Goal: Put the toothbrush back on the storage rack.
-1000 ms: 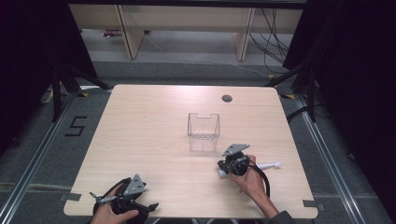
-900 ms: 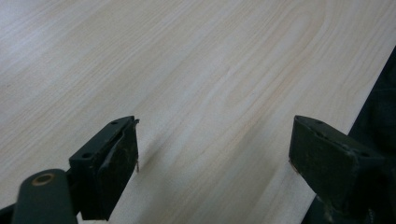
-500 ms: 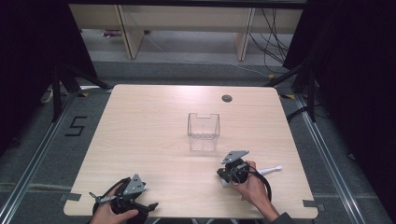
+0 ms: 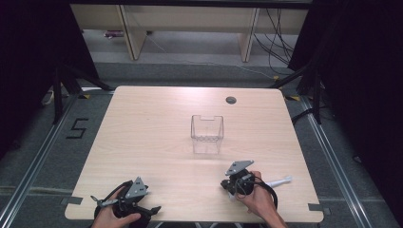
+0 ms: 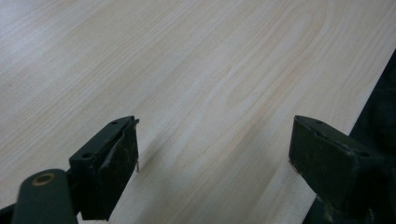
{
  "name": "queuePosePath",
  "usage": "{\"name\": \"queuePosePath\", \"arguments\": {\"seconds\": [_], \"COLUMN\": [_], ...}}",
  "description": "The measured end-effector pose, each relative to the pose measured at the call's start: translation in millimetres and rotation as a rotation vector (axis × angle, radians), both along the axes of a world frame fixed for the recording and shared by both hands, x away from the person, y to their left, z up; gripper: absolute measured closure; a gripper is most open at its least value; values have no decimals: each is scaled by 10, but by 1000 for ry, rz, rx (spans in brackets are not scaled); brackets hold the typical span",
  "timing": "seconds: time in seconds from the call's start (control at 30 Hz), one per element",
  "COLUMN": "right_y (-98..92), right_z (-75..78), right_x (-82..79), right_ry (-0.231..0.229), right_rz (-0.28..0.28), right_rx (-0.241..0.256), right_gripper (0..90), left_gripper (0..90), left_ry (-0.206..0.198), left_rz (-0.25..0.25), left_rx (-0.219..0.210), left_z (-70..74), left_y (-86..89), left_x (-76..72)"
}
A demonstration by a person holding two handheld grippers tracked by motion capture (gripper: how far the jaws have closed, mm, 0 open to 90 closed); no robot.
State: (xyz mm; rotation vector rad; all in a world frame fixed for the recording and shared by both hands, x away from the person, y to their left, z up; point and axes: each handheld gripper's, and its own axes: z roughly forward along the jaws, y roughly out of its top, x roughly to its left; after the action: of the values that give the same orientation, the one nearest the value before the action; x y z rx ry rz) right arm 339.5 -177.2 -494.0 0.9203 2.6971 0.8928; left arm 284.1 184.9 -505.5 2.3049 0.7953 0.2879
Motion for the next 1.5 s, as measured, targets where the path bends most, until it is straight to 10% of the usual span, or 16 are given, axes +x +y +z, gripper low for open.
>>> {"name": "queuePosePath", "arguments": {"seconds": [1.5], "right_y": [-543], "right_z": [53], "right_x": [-383], "right_ry": [87], "right_rz": [-1], "right_rx": [-92], "right_gripper": [844], "left_gripper": [152], "left_ry": [-6], "left_rz": [-10], "left_rx": [6], "left_z": [-3], "left_y": [-14], "left_x": [16]}}
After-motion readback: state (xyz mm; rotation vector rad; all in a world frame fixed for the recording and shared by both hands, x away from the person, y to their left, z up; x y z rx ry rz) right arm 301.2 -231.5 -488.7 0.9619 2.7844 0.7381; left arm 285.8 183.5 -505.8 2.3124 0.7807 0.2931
